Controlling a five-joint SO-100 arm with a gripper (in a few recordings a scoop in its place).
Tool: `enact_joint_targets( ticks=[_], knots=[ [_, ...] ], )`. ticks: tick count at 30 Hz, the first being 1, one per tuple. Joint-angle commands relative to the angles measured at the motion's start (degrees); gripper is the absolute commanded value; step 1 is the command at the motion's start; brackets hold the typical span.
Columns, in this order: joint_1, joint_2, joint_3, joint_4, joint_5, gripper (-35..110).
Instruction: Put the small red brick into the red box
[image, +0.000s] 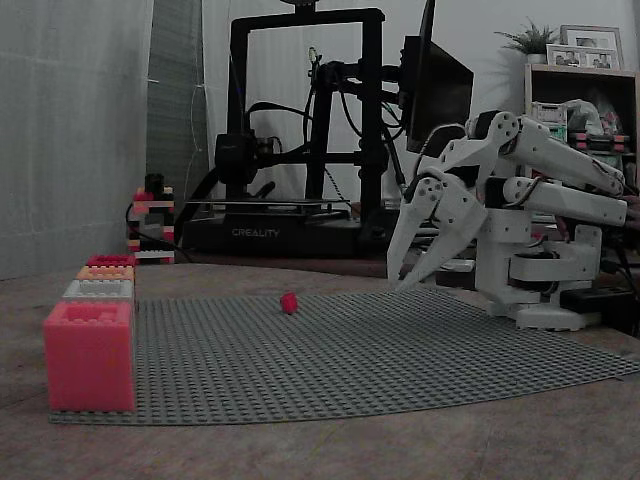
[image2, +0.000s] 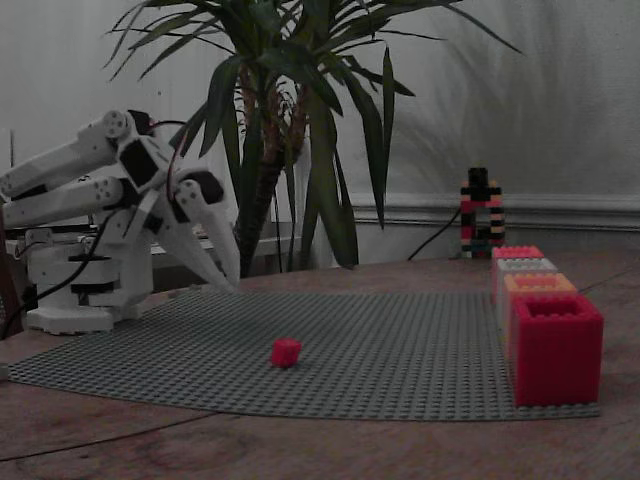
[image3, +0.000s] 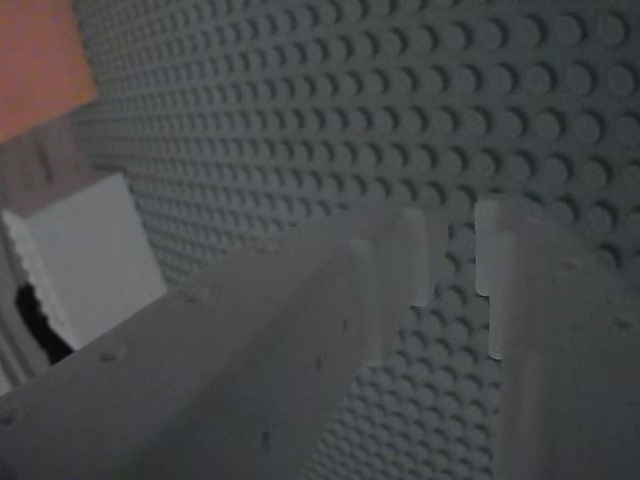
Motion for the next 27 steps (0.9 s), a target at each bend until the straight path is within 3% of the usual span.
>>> enact_joint_targets(
  ticks=[1, 27],
  knots=[
    [0.09, 0.44, -0.79, 1.23, 1.58, 0],
    [0.79, 0.44, -0.79, 1.23, 1.49, 0]
  ],
)
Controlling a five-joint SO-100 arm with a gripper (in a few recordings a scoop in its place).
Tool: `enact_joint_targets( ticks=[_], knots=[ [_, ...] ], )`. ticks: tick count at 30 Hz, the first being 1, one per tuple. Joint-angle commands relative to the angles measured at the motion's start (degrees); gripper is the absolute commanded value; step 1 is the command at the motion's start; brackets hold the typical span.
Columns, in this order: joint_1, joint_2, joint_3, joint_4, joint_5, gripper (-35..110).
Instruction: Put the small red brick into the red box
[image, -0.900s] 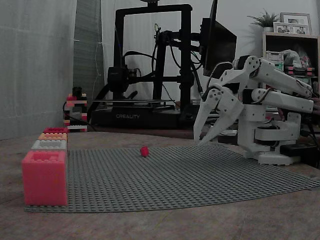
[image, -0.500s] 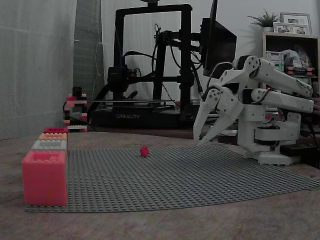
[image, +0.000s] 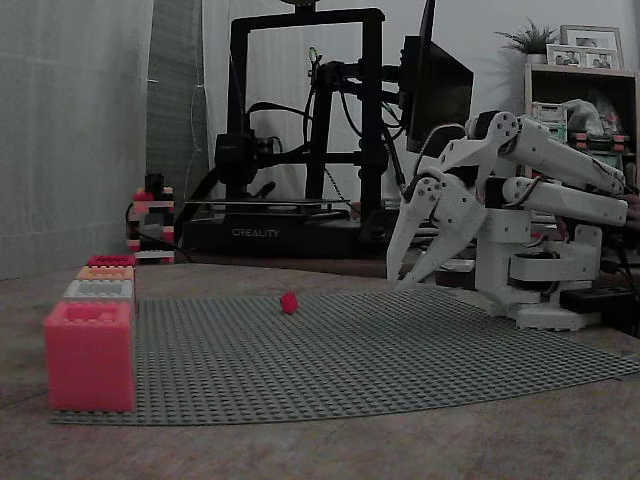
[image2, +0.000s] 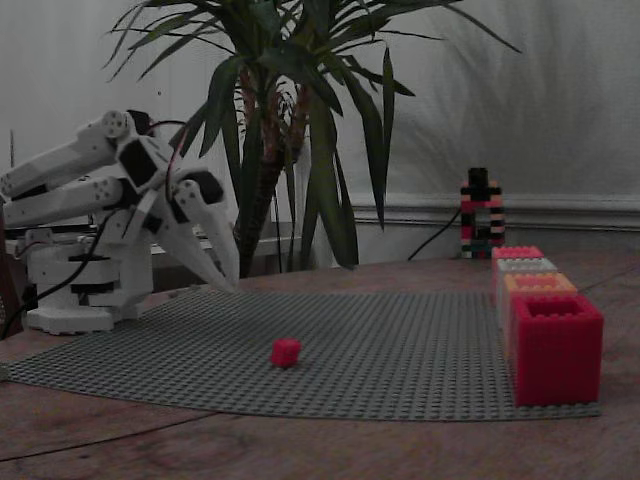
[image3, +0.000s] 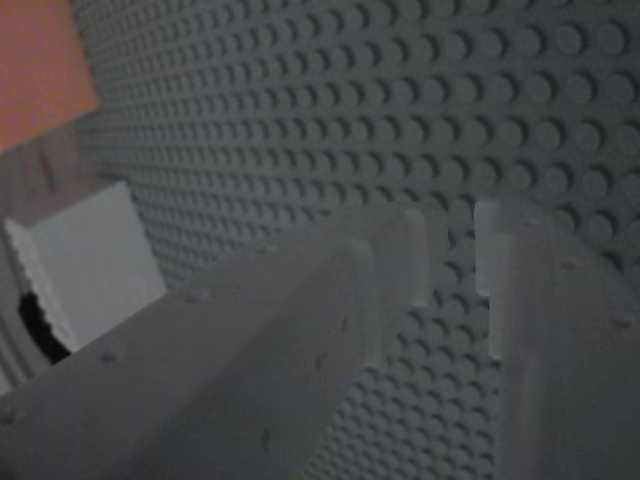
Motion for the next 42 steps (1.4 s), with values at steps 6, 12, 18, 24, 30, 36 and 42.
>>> enact_joint_targets(
  ticks=[6, 12, 18, 24, 30, 36, 42],
  knots=[
    [0.18, 0.44, -0.79, 1.41, 1.32, 0],
    [0.18, 0.44, -0.79, 1.41, 1.23, 0],
    [0.18, 0.44, -0.79, 1.41, 1.23, 0],
    [0.18, 0.44, -0.79, 1.41, 1.23, 0],
    [0.18, 0.44, -0.79, 1.41, 1.23, 0],
    [0.18, 0.44, -0.35, -1.76, 1.23, 1],
    [0.26, -0.62, -4.57, -4.83, 3.34, 4]
  ],
)
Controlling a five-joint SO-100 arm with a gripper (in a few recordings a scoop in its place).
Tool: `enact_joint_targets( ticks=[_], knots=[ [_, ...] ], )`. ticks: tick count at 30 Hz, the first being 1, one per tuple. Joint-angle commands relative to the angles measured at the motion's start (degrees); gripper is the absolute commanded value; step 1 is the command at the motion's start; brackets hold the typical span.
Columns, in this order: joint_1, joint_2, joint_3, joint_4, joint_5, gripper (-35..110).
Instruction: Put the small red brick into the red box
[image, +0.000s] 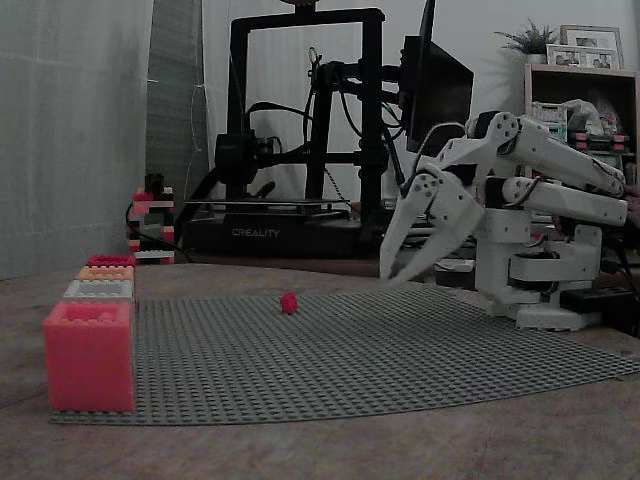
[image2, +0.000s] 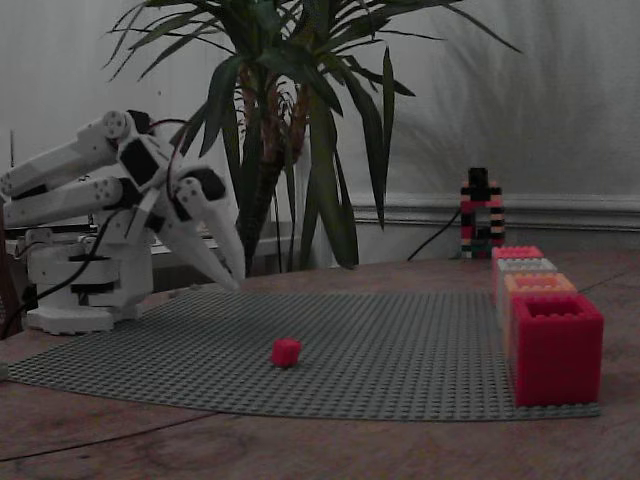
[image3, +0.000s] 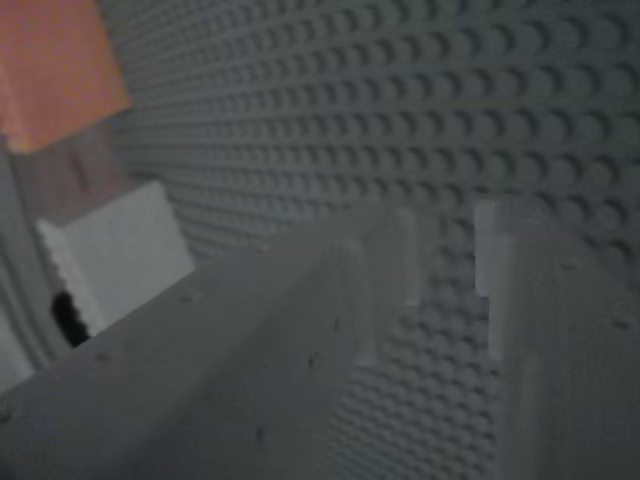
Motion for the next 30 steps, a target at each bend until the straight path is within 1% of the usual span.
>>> enact_joint_targets(
  ticks=[1, 7, 13, 17, 21, 30],
  knots=[
    [0.35, -2.72, -5.80, -1.93, 1.58, 5],
    [3.34, -22.59, -14.06, -10.37, 3.87, 7],
    [9.58, -45.09, -27.16, -14.94, 5.80, 10],
    [14.41, -58.36, -35.60, -15.82, 5.01, 13],
    [17.58, -69.96, -42.36, -16.08, 2.55, 13],
    [21.71, -83.14, -50.98, -15.73, -0.26, 13]
  ],
)
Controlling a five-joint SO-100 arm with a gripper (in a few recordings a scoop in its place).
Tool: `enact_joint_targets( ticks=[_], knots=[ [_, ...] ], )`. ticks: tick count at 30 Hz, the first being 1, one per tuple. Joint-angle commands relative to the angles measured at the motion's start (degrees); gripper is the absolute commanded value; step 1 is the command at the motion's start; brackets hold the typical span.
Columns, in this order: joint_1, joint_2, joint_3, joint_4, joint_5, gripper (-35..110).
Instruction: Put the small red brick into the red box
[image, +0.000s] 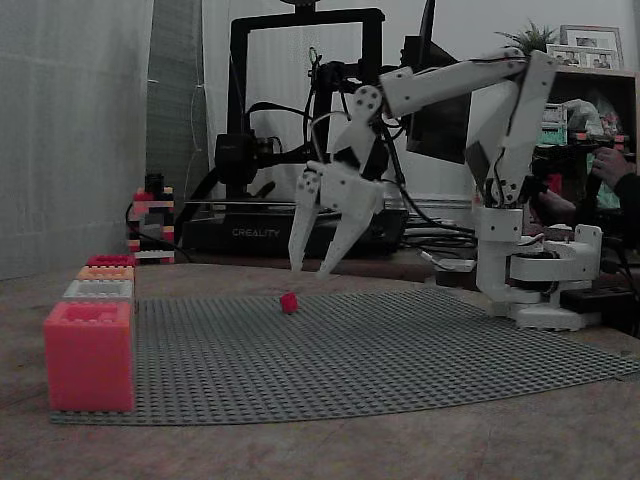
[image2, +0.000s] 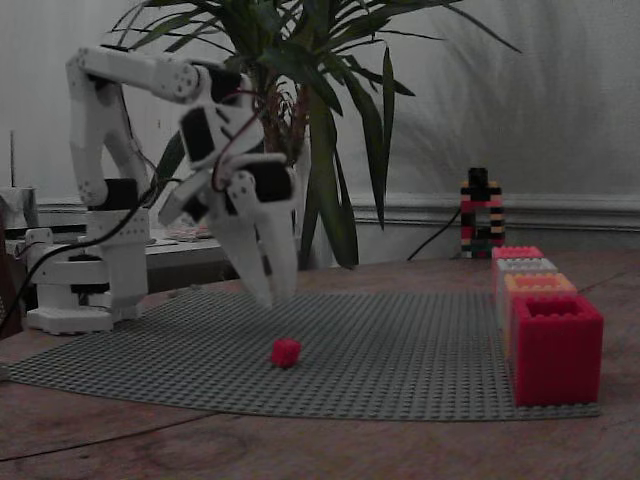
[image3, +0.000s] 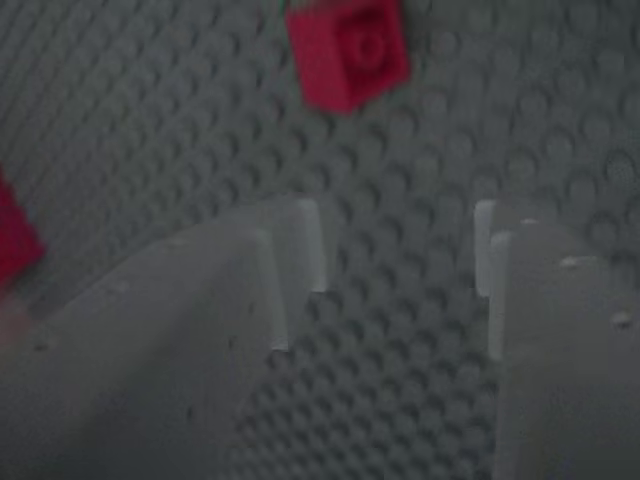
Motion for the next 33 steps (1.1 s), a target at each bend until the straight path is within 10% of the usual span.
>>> enact_joint_targets(
  ticks=[1, 33],
  knots=[
    [2.64, -1.32, -5.54, 0.35, -0.53, 13],
    [5.54, -15.47, -11.87, -4.48, -4.48, 14]
  ],
)
